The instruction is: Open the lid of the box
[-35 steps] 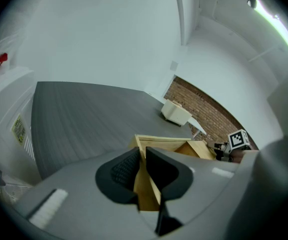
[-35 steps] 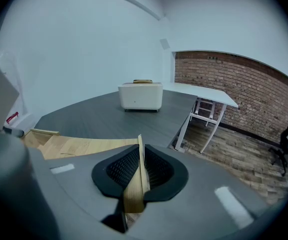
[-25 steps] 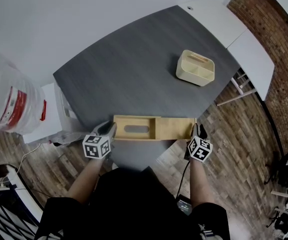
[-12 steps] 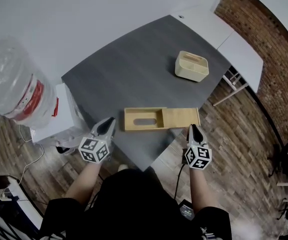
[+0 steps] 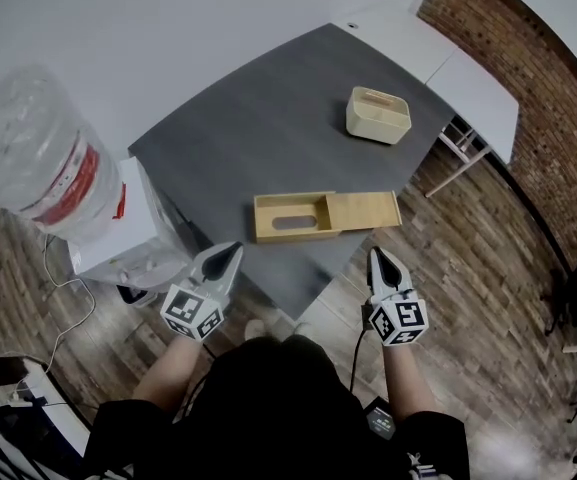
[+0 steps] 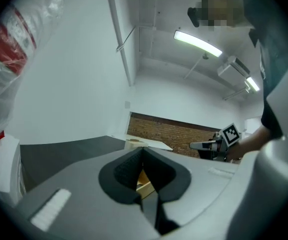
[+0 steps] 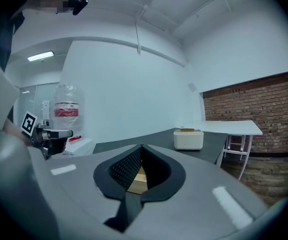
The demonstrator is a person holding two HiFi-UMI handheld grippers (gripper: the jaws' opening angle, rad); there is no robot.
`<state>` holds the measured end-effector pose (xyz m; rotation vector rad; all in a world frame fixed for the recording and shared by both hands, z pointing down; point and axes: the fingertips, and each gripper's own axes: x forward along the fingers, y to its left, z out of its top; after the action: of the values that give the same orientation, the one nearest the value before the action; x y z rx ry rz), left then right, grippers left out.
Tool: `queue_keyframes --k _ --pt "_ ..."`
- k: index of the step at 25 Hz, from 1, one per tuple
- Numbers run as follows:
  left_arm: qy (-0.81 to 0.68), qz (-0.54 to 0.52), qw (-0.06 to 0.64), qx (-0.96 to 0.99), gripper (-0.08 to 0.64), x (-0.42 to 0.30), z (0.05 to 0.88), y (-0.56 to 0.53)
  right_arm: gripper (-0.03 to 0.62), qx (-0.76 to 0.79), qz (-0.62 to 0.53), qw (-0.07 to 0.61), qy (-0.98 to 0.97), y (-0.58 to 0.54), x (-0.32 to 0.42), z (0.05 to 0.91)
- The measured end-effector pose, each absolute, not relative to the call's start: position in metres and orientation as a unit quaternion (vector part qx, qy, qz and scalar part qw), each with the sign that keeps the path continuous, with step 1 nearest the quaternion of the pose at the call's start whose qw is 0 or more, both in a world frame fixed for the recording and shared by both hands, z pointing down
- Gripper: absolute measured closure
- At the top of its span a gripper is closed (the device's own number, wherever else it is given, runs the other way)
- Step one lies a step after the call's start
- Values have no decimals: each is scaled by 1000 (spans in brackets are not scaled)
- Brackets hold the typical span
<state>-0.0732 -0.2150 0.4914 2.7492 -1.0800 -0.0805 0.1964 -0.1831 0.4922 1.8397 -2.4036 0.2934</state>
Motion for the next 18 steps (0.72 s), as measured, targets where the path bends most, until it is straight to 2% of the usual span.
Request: queue_keyframes --k 18 --pt "-386 -51 72 918 560 -48 476 -143 591 526 66 45 -847 -146 183 483"
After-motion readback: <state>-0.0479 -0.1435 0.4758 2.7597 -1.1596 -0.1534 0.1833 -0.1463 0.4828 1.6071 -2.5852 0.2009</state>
